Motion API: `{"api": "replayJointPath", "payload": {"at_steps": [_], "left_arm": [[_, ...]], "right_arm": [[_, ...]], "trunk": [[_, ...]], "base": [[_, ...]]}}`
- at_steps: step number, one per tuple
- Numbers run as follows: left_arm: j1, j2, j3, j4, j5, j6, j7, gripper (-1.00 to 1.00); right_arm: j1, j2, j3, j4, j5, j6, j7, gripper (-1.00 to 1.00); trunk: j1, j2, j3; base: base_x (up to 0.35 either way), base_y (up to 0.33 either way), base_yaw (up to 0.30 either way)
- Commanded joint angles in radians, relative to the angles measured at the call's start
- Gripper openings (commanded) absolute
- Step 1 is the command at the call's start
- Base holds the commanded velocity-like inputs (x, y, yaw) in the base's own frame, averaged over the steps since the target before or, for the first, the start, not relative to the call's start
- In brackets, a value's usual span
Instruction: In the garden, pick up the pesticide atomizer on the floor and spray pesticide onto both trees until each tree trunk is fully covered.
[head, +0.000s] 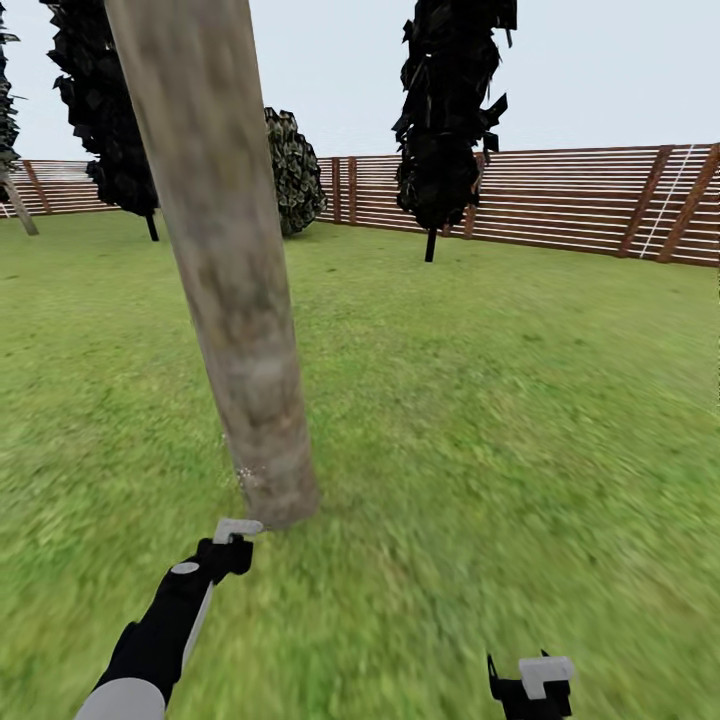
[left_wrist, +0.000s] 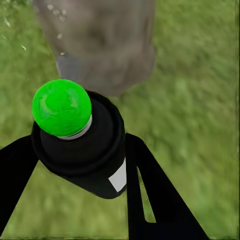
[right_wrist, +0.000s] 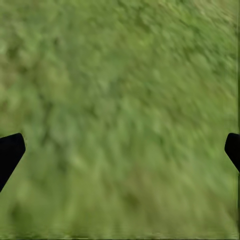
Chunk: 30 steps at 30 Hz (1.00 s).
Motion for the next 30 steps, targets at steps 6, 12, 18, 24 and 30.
{"api": "replayJointPath", "payload": {"at_steps": [6,12,18,24,30], "left_arm": [[-0.003,-0.004,0.0,-0.098,0.0,0.029,-0.021,-1.0],[-0.1,0.002,-0.001,-0.234,-0.002,0.263,-0.136,-1.0],[-0.191,0.131,0.001,-0.251,-0.016,0.348,-0.242,-1.0],[-0.196,0.146,-0.101,-0.295,-0.017,0.403,-0.257,-1.0],[-0.196,0.138,-0.133,-0.317,-0.012,0.433,-0.256,-1.0]], "right_arm": [[0.0,0.0,0.001,0.0,0.0,0.0,0.0,1.0],[0.0,-0.002,0.0,0.0,0.0,0.0,0.0,1.0],[0.0,-0.003,0.0,0.0,0.0,0.0,0.0,1.0],[0.0,-0.002,0.0,0.0,0.0,0.0,0.0,1.0],[0.0,0.0,0.001,0.0,0.0,0.0,0.0,1.0]], "trunk": [[0.0,0.0,0.0],[0.0,0.0,0.0],[0.0,0.0,0.0],[0.0,0.0,0.0],[0.0,0.0,0.0]], "base": [[-0.27,0.0,0.0],[-0.017,0.0,0.0],[0.0,0.0,0.0],[0.0,0.0,0.018],[0.0,0.0,0.199]]}}
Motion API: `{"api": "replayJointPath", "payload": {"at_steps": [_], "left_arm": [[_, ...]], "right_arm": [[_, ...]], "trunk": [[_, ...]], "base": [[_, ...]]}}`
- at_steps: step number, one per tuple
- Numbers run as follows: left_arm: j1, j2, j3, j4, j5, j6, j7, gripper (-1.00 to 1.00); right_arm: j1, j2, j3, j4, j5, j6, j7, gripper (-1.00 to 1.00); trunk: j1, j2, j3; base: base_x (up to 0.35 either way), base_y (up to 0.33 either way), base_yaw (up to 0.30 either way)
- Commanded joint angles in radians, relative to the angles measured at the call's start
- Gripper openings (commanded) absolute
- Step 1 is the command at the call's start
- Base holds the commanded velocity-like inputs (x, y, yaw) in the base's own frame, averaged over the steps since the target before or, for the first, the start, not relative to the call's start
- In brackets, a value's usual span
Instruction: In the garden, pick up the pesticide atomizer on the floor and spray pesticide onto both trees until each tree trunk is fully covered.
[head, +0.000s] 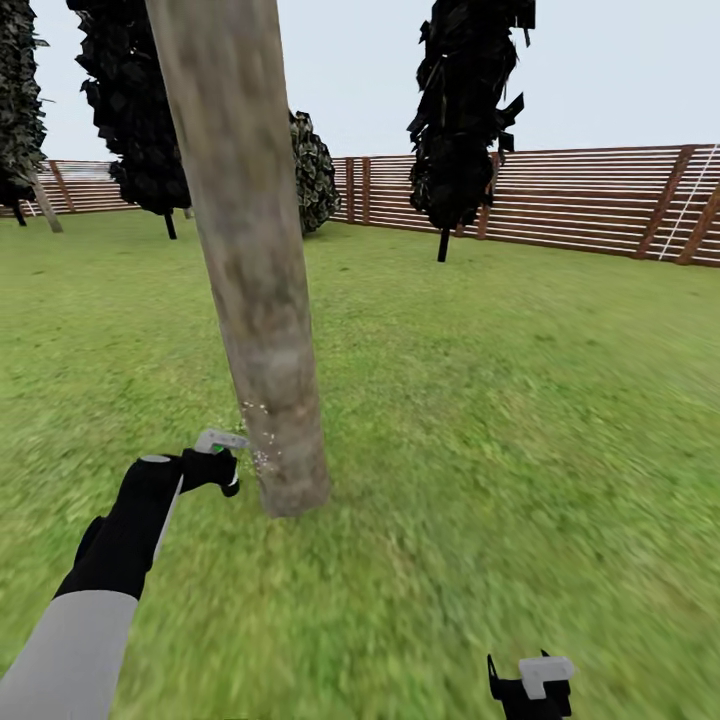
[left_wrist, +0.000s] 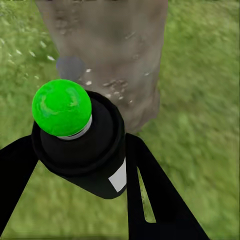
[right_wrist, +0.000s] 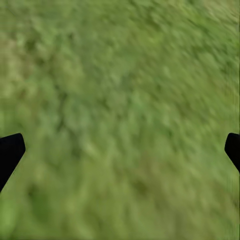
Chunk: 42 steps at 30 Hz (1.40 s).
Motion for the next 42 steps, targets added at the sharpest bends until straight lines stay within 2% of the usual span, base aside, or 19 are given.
{"api": "replayJointPath", "payload": {"at_steps": [1,5,12,14,15,16,19,21,22,23,25,27,30,32,37,38,40,42], "left_arm": [[0.003,0.0,0.001,-0.015,0.0,0.0,0.0,-1.0],[0.007,-0.003,0.004,-0.052,0.0,0.001,0.001,-1.0],[0.015,-0.004,0.007,-0.03,-0.001,0.0,0.009,-1.0],[0.014,-0.024,0.004,0.01,-0.001,-0.001,0.011,-1.0],[0.014,-0.054,0.005,0.029,-0.004,-0.002,0.021,-1.0],[0.014,-0.07,0.006,0.038,-0.004,-0.002,0.047,-1.0],[0.014,-0.076,0.01,0.047,-0.002,-0.003,0.117,-1.0],[0.014,-0.071,0.032,0.047,-0.003,-0.004,0.126,-1.0],[0.015,-0.068,0.063,0.047,-0.004,-0.007,0.13,-1.0],[0.015,-0.067,0.119,0.043,-0.006,-0.013,0.131,-1.0],[0.016,-0.069,0.145,0.044,-0.008,-0.016,0.133,-1.0],[0.016,-0.077,0.149,0.046,-0.009,-0.017,0.14,-1.0],[0.016,-0.105,0.149,0.047,-0.006,-0.017,0.162,-1.0],[0.015,-0.111,0.148,0.047,-0.007,-0.017,0.176,-1.0],[0.017,-0.078,0.16,0.039,-0.008,-0.019,0.242,-1.0],[0.018,-0.079,0.156,0.043,-0.006,-0.02,0.256,-1.0],[0.018,-0.091,0.151,0.047,-0.003,-0.025,0.264,-1.0],[0.018,-0.127,0.144,0.048,-0.005,-0.029,0.267,-1.0]], "right_arm": [[0.0,-0.001,0.0,0.0,0.0,0.0,0.0,1.0],[0.0,-0.001,0.0,0.0,0.0,0.0,0.0,1.0],[0.0,-0.001,-0.001,0.0,0.0,0.0,0.0,1.0],[0.0,-0.001,0.0,0.0,0.0,0.0,0.0,1.0],[0.0,-0.001,0.0,0.0,0.0,0.0,0.0,1.0],[0.0,-0.001,0.0,0.0,0.0,0.0,0.0,1.0],[0.0,-0.001,-0.001,0.0,0.0,0.0,0.0,1.0],[0.0,-0.001,-0.001,0.0,0.0,0.0,0.0,1.0],[0.001,-0.001,-0.001,0.0,0.0,0.0,0.0,1.0],[0.0,-0.001,-0.001,-0.001,-0.001,0.0,0.0,1.0],[0.0,-0.001,-0.001,-0.001,-0.001,0.0,-0.001,1.0],[0.0,-0.001,-0.001,-0.001,-0.001,0.0,-0.001,1.0],[0.0,-0.001,-0.001,-0.002,-0.001,0.0,-0.001,1.0],[0.0,0.0,0.0,-0.001,-0.001,0.0,0.0,1.0],[0.0,0.0,0.0,0.0,0.0,0.0,0.0,1.0],[0.0,0.0,0.0,0.0,0.0,0.0,0.0,1.0],[0.0,0.0,0.0,0.0,0.0,0.0,0.0,1.0],[0.0,0.0,0.0,0.0,0.0,0.0,0.001,1.0]], "trunk": [[0.0,0.0,0.0],[0.0,0.0,0.0],[0.0,0.0,0.0],[0.0,0.0,0.0],[0.0,0.0,0.0],[0.0,0.0,0.0],[0.0,0.0,0.0],[0.0,0.0,0.0],[0.0,0.0,0.0],[0.0,0.0,0.0],[0.0,0.0,0.0],[0.0,0.0,0.0],[0.0,0.0,0.0],[0.0,0.0,0.0],[0.0,0.0,0.0],[0.0,0.0,0.0],[0.0,0.0,0.0],[0.0,0.0,0.0]], "base": [[0.0,-0.033,0.063],[0.0,-0.202,0.018],[0.012,-0.269,0.001],[0.083,-0.273,0.0],[0.088,-0.273,0.0],[0.089,-0.273,0.0],[0.09,-0.273,0.0],[0.091,-0.273,0.0],[0.09,-0.273,0.0],[0.089,-0.273,0.0],[0.077,-0.273,0.012],[0.035,-0.273,0.123],[0.007,-0.273,0.249],[0.001,-0.273,0.272],[0.018,-0.273,0.278],[0.091,-0.273,0.278],[0.115,-0.273,0.278],[0.133,-0.273,0.278]]}}
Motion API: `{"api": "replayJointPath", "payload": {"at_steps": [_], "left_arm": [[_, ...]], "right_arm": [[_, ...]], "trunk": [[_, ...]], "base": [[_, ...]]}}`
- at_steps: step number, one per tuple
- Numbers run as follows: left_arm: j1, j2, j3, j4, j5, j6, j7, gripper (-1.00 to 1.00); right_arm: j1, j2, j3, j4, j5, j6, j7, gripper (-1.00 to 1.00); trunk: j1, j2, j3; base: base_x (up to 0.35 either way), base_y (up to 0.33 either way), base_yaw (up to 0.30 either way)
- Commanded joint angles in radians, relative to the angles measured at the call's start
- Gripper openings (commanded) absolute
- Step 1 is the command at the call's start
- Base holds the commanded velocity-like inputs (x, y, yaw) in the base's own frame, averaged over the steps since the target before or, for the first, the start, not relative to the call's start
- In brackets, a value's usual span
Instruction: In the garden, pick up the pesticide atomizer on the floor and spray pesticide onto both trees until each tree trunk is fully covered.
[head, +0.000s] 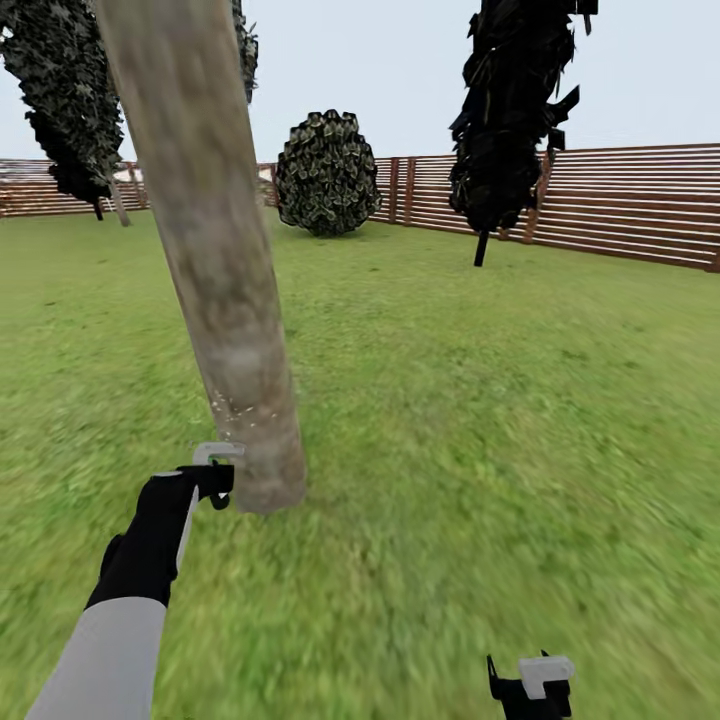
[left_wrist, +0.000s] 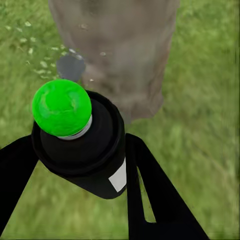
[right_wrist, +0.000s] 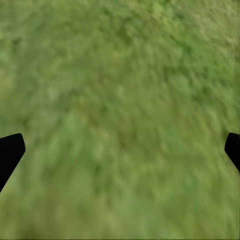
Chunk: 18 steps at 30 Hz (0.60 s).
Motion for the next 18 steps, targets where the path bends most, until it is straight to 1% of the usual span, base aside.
{"api": "replayJointPath", "payload": {"at_steps": [1,3,4,5,6,7,8,9,10,11,13,14,15,16,18], "left_arm": [[0.0,-0.013,-0.005,0.0,-0.007,-0.002,0.006,-1.0],[0.0,-0.017,-0.017,0.0,-0.008,-0.002,0.018,-1.0],[0.0,-0.017,-0.022,-0.001,-0.009,-0.002,0.023,-1.0],[0.0,-0.012,-0.02,0.0,-0.011,-0.002,0.026,-1.0],[0.0,0.008,-0.016,0.0,-0.012,-0.002,0.026,-1.0],[0.001,0.023,-0.015,0.0,-0.012,-0.002,0.026,-1.0],[0.002,0.047,-0.015,0.001,-0.01,-0.002,0.026,-1.0],[0.002,0.063,-0.016,0.009,-0.009,-0.002,0.025,-1.0],[0.003,0.069,-0.018,0.024,-0.008,-0.003,0.025,-1.0],[0.003,0.068,-0.023,0.089,-0.007,-0.006,0.026,-1.0],[0.003,0.049,-0.043,0.153,-0.006,-0.044,0.027,-1.0],[0.003,0.034,-0.058,0.181,-0.006,-0.081,0.028,-1.0],[0.003,0.023,-0.066,0.197,-0.005,-0.101,0.028,-1.0],[0.002,0.001,-0.074,0.218,-0.003,-0.128,0.029,-1.0],[0.002,-0.008,-0.077,0.225,-0.002,-0.138,0.028,-1.0]], "right_arm": [[0.0,0.0,0.0,0.0,0.0,0.0,0.0,1.0],[0.0,0.0,0.0,0.0,0.0,0.0,0.0,1.0],[0.0,0.0,0.0,0.0,0.0,0.0,0.0,1.0],[0.0,0.0,0.0,0.0,0.0,0.0,0.0,1.0],[0.0,0.0,0.0,0.0,0.001,0.0,0.0,1.0],[0.0,0.0,0.0,0.0,0.001,0.0,0.0,1.0],[0.0,0.0,0.0,0.0,0.001,0.0,0.0,1.0],[0.0,0.0,0.0,0.0,0.001,0.0,0.0,1.0],[0.0,0.0,0.0,0.0,0.001,0.0,0.0,1.0],[0.0,0.0,0.0,0.0,0.001,0.0,0.0,1.0],[0.0,0.0,0.0,0.001,0.002,0.0,0.0,1.0],[0.0,0.0,0.0,0.001,0.002,0.0,0.0,1.0],[0.0,0.0,0.0,0.001,0.002,0.0,0.0,1.0],[0.0,0.0,0.0,0.001,0.002,0.0,0.0,1.0],[0.0,0.0,0.0,0.001,0.002,0.0,0.0,1.0]], "trunk": [[0.0,0.0,0.0],[0.0,0.0,0.0],[0.0,0.0,0.0],[0.0,0.0,0.0],[0.0,0.0,0.0],[0.0,0.0,0.0],[0.0,0.0,0.0],[0.0,0.0,0.0],[0.0,0.0,0.0],[0.0,0.0,0.0],[0.0,0.0,0.0],[0.0,0.0,0.0],[0.0,0.0,0.0],[0.0,0.0,0.0],[0.0,0.0,0.0]], "base": [[0.138,-0.273,0.278],[0.148,-0.268,0.278],[0.162,-0.256,0.278],[0.17,-0.249,0.278],[0.173,-0.246,0.278],[0.173,-0.245,0.278],[0.174,-0.245,0.278],[0.174,-0.244,0.278],[0.174,-0.244,0.278],[0.172,-0.244,0.278],[0.169,-0.244,0.278],[0.172,-0.244,0.278],[0.175,-0.242,0.278],[0.18,-0.239,0.278],[0.193,-0.229,0.276]]}}
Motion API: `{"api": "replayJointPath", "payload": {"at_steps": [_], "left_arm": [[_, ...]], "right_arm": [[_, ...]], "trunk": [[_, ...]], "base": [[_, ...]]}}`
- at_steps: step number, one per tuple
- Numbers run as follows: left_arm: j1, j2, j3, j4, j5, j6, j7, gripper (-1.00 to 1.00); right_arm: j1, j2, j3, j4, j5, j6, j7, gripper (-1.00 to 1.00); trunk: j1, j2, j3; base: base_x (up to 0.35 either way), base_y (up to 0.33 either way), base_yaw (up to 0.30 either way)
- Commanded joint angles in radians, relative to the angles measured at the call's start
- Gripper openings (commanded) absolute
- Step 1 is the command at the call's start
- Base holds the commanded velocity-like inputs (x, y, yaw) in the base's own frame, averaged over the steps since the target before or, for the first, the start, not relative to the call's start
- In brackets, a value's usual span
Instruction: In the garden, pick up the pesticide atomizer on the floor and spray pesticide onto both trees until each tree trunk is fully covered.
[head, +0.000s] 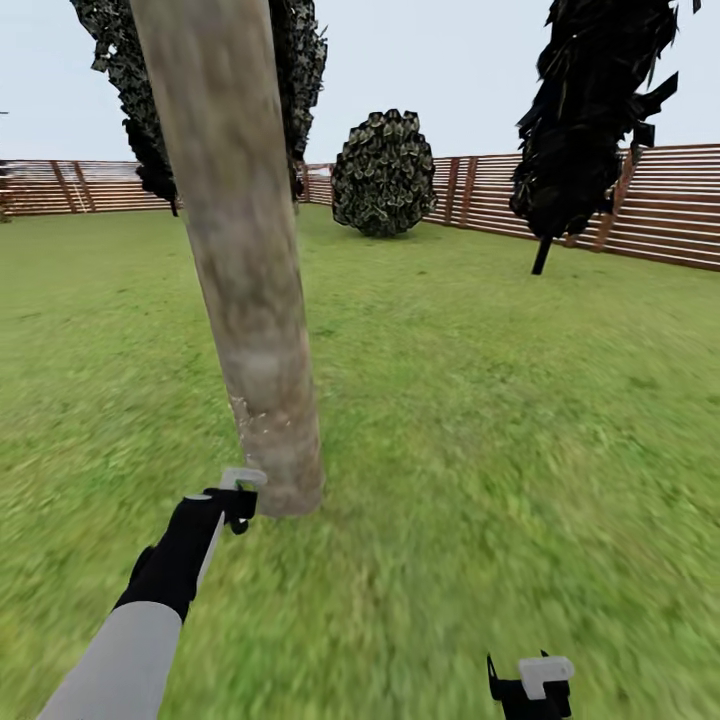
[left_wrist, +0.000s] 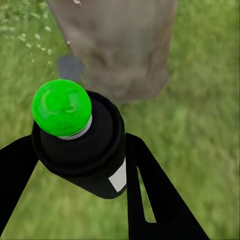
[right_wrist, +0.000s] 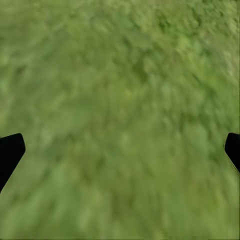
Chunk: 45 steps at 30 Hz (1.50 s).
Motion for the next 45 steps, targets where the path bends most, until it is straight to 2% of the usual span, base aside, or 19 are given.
{"api": "replayJointPath", "payload": {"at_steps": [1,5,7,8,9,12,13,15,17,19,23,25,28,34,38,40,42,43,45], "left_arm": [[0.0,-0.001,0.0,0.001,-0.001,-0.003,0.0,-1.0],[0.0,0.012,0.006,-0.002,-0.006,-0.009,-0.002,-1.0],[0.0,0.039,0.008,-0.003,-0.007,-0.011,-0.002,-1.0],[0.0,0.076,0.009,0.002,-0.002,-0.01,-0.003,-1.0],[0.0,0.079,0.007,0.005,0.0,-0.011,-0.003,-1.0],[0.001,0.051,0.001,0.041,0.0,-0.013,-0.003,-1.0],[0.001,0.018,0.0,0.059,-0.001,-0.017,-0.003,-1.0],[0.001,-0.015,-0.001,0.069,0.0,-0.047,-0.002,-1.0],[0.0,-0.02,0.003,0.071,0.0,-0.065,-0.001,-1.0],[0.001,-0.003,0.012,0.08,-0.001,-0.076,-0.002,-1.0],[0.002,0.073,0.056,0.113,-0.003,-0.104,-0.003,-1.0],[0.011,0.084,0.081,0.137,-0.002,-0.129,-0.003,-1.0],[0.019,0.07,0.087,0.196,-0.006,-0.193,0.0,-1.0],[0.02,0.011,0.084,0.22,-0.003,-0.206,0.0,-1.0],[0.02,0.003,0.085,0.212,-0.003,-0.207,0.0,-1.0],[0.02,0.011,0.088,0.21,-0.007,-0.208,0.0,-1.0],[0.025,0.036,0.091,0.211,-0.009,-0.209,0.0,-1.0],[0.04,0.084,0.093,0.211,-0.006,-0.212,0.0,-1.0],[0.052,0.103,0.094,0.216,-0.007,-0.232,0.0,-1.0]], "right_arm": [[0.0,0.0,0.0,0.0,0.0,0.0,0.0,1.0],[0.0,-0.001,0.0,0.0,0.0,0.0,0.0,1.0],[0.0,-0.001,0.0,0.0,0.0,0.0,0.0,1.0],[0.0,-0.001,0.0,0.0,0.0,0.0,0.0,1.0],[0.0,-0.001,0.0,-0.001,0.0,0.0,0.0,1.0],[0.0,-0.001,0.0,0.0,0.0,0.0,0.0,1.0],[0.0,-0.001,0.0,0.0,0.0,0.0,0.0,1.0],[0.0,-0.001,0.0,0.0,0.0,0.0,0.0,1.0],[0.0,-0.001,0.0,0.0,0.0,0.0,0.0,1.0],[0.0,-0.001,0.0,-0.001,0.0,0.0,0.0,1.0],[0.0,-0.001,0.0,-0.002,-0.001,-0.001,0.0,1.0],[0.0,-0.001,0.0,-0.002,-0.001,-0.001,-0.001,1.0],[0.0,-0.002,0.0,-0.001,-0.002,-0.002,-0.001,1.0],[0.0,-0.002,0.0,-0.001,-0.002,-0.002,-0.001,1.0],[0.0,-0.002,0.0,-0.001,-0.002,-0.002,-0.001,1.0],[0.0,-0.002,0.0,-0.001,-0.002,-0.002,-0.001,1.0],[0.0,-0.003,-0.001,-0.001,-0.002,-0.002,-0.001,1.0],[0.0,-0.003,-0.001,-0.001,-0.002,-0.002,-0.002,1.0],[0.0,-0.003,-0.001,-0.001,-0.002,-0.002,-0.002,1.0]], "trunk": [[0.0,0.0,0.0],[0.0,0.0,0.0],[0.0,0.0,0.0],[0.0,0.0,0.0],[0.0,0.0,0.0],[0.0,0.0,0.0],[0.0,0.0,0.0],[0.0,0.0,0.0],[0.0,0.0,0.0],[0.0,0.0,0.0],[0.0,0.0,0.0],[0.0,0.0,0.0],[0.0,0.0,0.0],[0.0,0.0,0.0],[0.0,0.0,0.0],[0.0,0.0,0.0],[0.0,0.0,0.0],[0.0,0.0,0.0],[0.0,0.0,0.0]], "base": [[0.214,-0.207,0.26],[0.105,-0.081,0.08],[0.015,-0.01,0.009],[0.003,-0.002,0.002],[0.002,-0.001,0.001],[0.0,0.0,0.0],[0.0,0.0,0.0],[0.0,0.0,0.0],[0.0,0.0,0.0],[0.0,0.0,0.0],[0.0,0.0,0.0],[0.0,0.0,0.0],[0.131,-0.047,0.0],[0.273,-0.146,0.0],[0.198,-0.112,0.0],[0.025,-0.014,0.0],[0.008,-0.004,0.0],[0.002,-0.001,0.0],[0.0,0.0,0.0]]}}
